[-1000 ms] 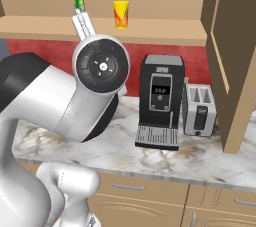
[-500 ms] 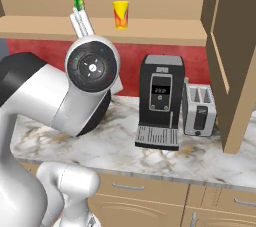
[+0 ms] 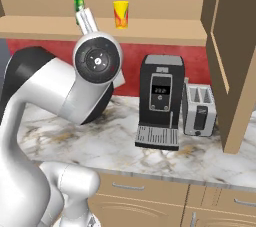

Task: Open the cabinet directly in front. Then move the beer and the cup to the dining counter with the jar on it.

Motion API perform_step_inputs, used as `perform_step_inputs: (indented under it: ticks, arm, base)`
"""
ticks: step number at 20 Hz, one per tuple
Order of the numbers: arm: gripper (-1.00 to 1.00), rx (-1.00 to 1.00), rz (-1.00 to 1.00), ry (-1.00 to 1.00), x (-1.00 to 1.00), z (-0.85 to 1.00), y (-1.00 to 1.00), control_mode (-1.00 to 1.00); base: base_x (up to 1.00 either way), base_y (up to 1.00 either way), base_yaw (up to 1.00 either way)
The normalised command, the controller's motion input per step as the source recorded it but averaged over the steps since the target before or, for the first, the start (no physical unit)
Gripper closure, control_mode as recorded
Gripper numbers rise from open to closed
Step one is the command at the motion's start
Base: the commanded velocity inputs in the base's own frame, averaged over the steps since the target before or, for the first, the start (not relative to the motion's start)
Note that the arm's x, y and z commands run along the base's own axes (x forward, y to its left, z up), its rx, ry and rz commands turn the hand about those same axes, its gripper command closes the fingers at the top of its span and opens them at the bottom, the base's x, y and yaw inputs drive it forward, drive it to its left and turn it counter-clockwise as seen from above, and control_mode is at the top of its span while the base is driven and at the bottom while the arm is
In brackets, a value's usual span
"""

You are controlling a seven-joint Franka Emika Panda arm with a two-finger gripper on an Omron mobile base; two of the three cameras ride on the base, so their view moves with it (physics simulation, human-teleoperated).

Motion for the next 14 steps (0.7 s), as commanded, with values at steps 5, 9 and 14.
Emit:
perform_step_inputs:
  ticks: [5,9,14]
  arm:
    - [-1.0,0.0,0.0,0.0,0.21,0.0,0.0,-1.0]
    - [-1.0,0.02,0.0,0.0,0.22,0.0,0.0,-1.0]
    - [-1.0,0.02,0.0,0.0,0.2,0.0,0.0,-1.0]
  base:
    - [0.0,0.0,0.0]
    - [0.0,0.0,0.0]
    - [0.0,0.0,0.0]
